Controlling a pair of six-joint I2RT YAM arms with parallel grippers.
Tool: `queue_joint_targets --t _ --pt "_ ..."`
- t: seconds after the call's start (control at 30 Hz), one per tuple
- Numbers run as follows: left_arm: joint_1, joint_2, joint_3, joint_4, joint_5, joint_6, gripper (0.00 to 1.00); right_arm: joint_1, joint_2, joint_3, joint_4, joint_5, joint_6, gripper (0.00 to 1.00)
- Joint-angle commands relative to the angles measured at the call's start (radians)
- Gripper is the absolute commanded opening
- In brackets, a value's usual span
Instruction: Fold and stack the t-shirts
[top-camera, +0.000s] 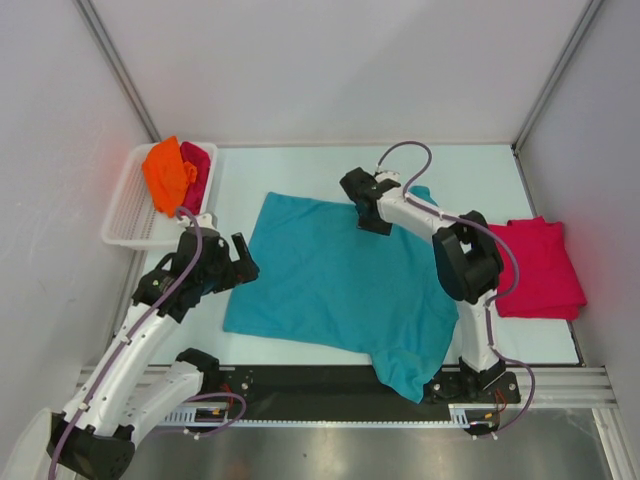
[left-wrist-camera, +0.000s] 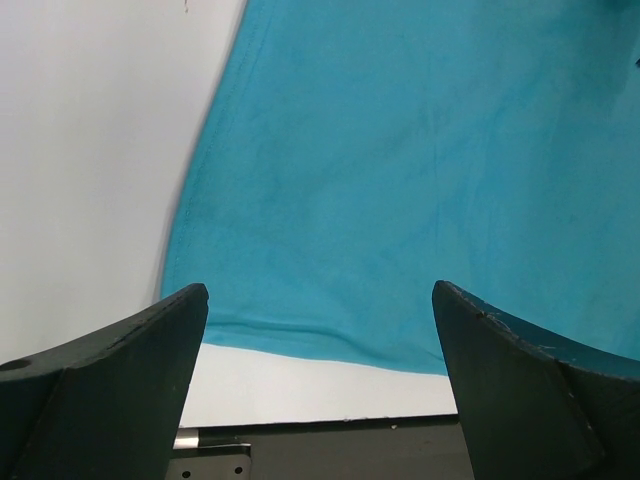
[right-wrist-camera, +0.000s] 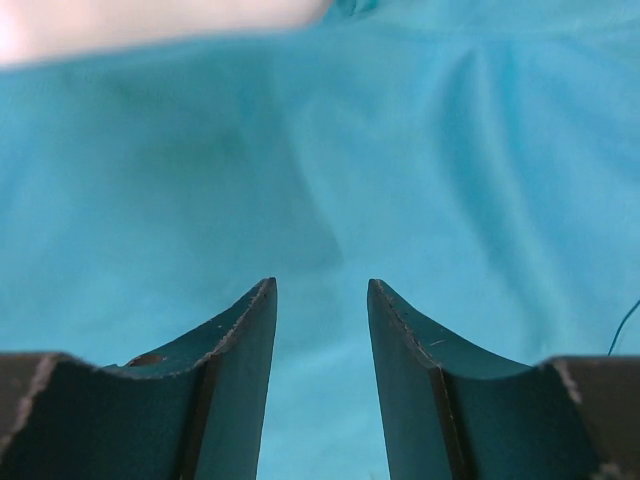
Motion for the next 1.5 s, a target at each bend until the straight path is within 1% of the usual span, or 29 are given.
queue_joint_targets --t 0.0,0.1,0.23,0.37,0.47,0.6,0.63,0.7,0.73,0.77,0.93,1.07,1.27,1.47 --pt "-0.004 0.012 0.05 -0.012 -0.013 0.02 1.0 -0.061 0.043 0.078 0.002 0.033 -0.027 0.47" --pt "-0.004 0.02 0.057 -0.018 -0.016 0.024 1.0 -0.103 0.075 0.113 0.005 0.035 -0.033 0.46" --pt "-0.003 0.026 0.066 -0.022 -0.022 0.026 1.0 -0.159 0.123 0.162 -0.031 0.035 -0.019 0.46" --pt "-0.004 0.044 0.077 -0.019 -0.019 0.027 1.0 -0.208 0.17 0.194 -0.025 0.009 -0.018 0.46" --pt "-0.004 0.053 0.085 -0.021 -0.018 0.033 0.99 -0.239 0.217 0.265 -0.044 -0.011 -0.033 0.46" --pt "-0.003 0.061 0.088 -0.021 -0.016 0.037 1.0 -0.263 0.344 0.407 -0.094 -0.036 -0.07 0.46" --pt "-0.004 0.063 0.091 -0.019 -0.018 0.038 1.0 -0.272 0.367 0.474 -0.108 -0.051 -0.082 0.45" --pt "-0.004 0.063 0.091 -0.019 -0.018 0.038 0.99 -0.28 0.445 0.556 -0.152 -0.065 -0.094 0.45" --pt "-0.004 0.066 0.091 -0.019 -0.018 0.04 1.0 -0.285 0.476 0.641 -0.171 -0.082 -0.102 0.45" --pt "-0.004 0.066 0.092 -0.021 -0.019 0.041 1.0 -0.292 0.497 0.677 -0.2 -0.09 -0.103 0.45" --pt "-0.004 0.07 0.106 -0.024 -0.019 0.046 0.99 -0.315 0.574 0.805 -0.202 -0.137 -0.125 0.44" --pt "-0.003 0.08 0.111 -0.024 -0.019 0.05 1.0 -0.34 0.611 0.875 -0.194 -0.166 -0.148 0.44" --pt "-0.003 0.09 0.109 -0.021 -0.019 0.046 0.99 -0.36 0.629 0.883 -0.157 -0.205 -0.182 0.43" --pt "-0.003 0.093 0.111 -0.021 -0.021 0.043 1.0 -0.384 0.651 0.895 -0.14 -0.278 -0.189 0.41"
